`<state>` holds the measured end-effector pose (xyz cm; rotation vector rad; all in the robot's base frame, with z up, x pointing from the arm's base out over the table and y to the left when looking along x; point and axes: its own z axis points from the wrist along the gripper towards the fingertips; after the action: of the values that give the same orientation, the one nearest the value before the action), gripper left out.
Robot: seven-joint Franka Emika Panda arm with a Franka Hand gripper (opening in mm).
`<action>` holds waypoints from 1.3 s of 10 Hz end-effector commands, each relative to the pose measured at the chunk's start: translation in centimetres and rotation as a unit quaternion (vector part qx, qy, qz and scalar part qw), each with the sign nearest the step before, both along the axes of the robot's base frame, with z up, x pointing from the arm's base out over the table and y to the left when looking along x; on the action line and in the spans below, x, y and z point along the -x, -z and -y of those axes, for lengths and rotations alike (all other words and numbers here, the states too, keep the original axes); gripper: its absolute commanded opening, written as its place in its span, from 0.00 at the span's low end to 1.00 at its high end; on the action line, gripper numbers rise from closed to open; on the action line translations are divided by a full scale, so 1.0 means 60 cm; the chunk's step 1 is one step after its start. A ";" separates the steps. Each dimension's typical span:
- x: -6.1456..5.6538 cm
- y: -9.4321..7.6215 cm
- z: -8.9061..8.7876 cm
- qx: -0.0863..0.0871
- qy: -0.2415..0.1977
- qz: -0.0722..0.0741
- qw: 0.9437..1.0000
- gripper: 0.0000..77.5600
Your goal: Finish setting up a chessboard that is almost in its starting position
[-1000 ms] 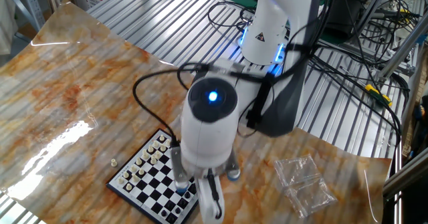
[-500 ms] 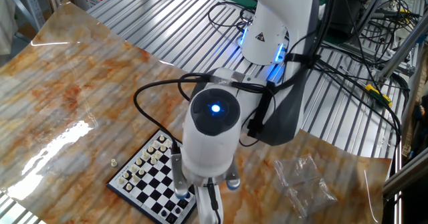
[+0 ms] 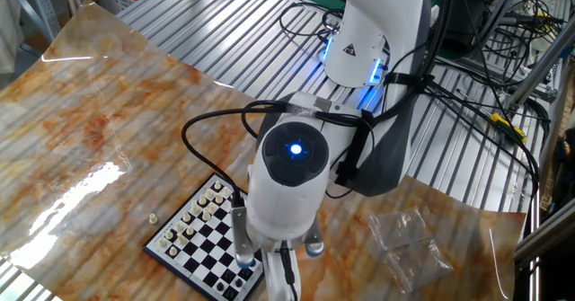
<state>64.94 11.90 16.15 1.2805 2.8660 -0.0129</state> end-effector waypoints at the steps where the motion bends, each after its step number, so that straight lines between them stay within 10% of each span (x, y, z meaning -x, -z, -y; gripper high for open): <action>1: -0.002 -0.003 0.000 -0.005 -0.016 -0.002 1.000 0.00; 13: -0.013 0.018 -0.020 -0.027 -0.004 0.005 1.000 0.00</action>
<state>65.37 12.77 15.21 1.2680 2.8883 0.0515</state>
